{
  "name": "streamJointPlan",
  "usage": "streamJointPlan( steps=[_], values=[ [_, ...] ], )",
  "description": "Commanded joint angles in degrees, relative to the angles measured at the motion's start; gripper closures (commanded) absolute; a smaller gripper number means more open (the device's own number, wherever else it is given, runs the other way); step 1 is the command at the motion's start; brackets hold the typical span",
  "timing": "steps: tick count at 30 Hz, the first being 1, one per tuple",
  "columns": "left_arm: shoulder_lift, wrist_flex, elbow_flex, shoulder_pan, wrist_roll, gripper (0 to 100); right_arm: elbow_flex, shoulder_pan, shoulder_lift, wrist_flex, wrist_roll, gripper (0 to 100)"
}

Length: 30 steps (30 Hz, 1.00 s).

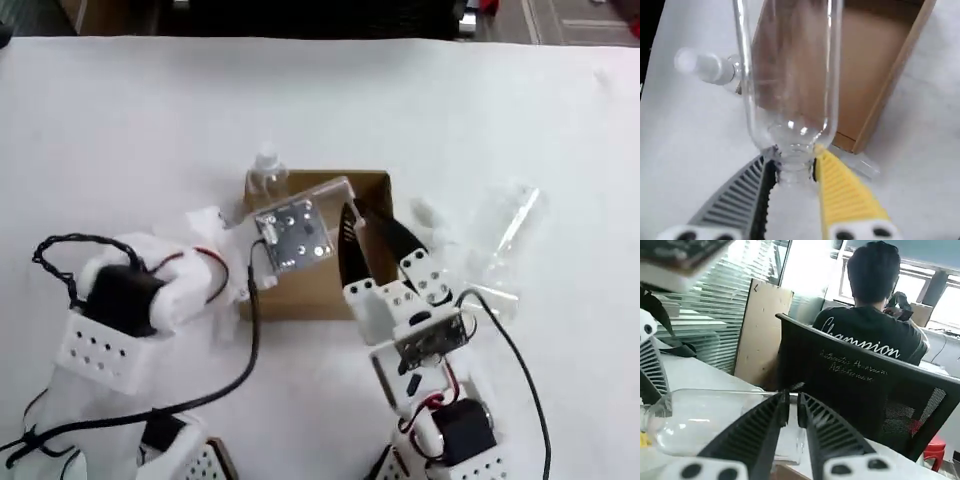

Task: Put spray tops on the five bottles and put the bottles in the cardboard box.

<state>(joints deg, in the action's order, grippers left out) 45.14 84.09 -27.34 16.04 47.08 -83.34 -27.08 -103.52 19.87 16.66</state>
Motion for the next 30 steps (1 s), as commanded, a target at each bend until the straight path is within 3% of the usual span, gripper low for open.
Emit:
streamJointPlan(
  steps=[1, 6, 11, 21, 27, 30],
  values=[
    [1.19, -1.32, 0.44, 3.74, -0.97, 98, 3.69, -1.01, 0.22, 0.75, 0.70, 98.3],
    [1.36, -1.67, 1.05, 4.00, -4.22, 98, 0.97, -1.01, 0.75, 0.31, 0.88, 98.2],
    [1.71, -3.60, 1.05, 4.09, -5.36, 98, -3.52, -1.45, 0.66, -3.91, 7.12, 98.2],
    [1.71, -4.13, 7.56, 4.70, -11.69, 98, -4.48, -1.54, 0.92, -4.00, 7.30, 98.2],
    [1.19, -2.37, 8.35, 10.77, -11.43, 98, 3.43, -1.63, 6.46, -0.13, 6.86, 98.2],
    [1.19, -2.37, 8.26, 9.10, -11.43, 98, 11.08, 1.19, 5.67, 6.73, 1.41, 98.2]
  ],
)
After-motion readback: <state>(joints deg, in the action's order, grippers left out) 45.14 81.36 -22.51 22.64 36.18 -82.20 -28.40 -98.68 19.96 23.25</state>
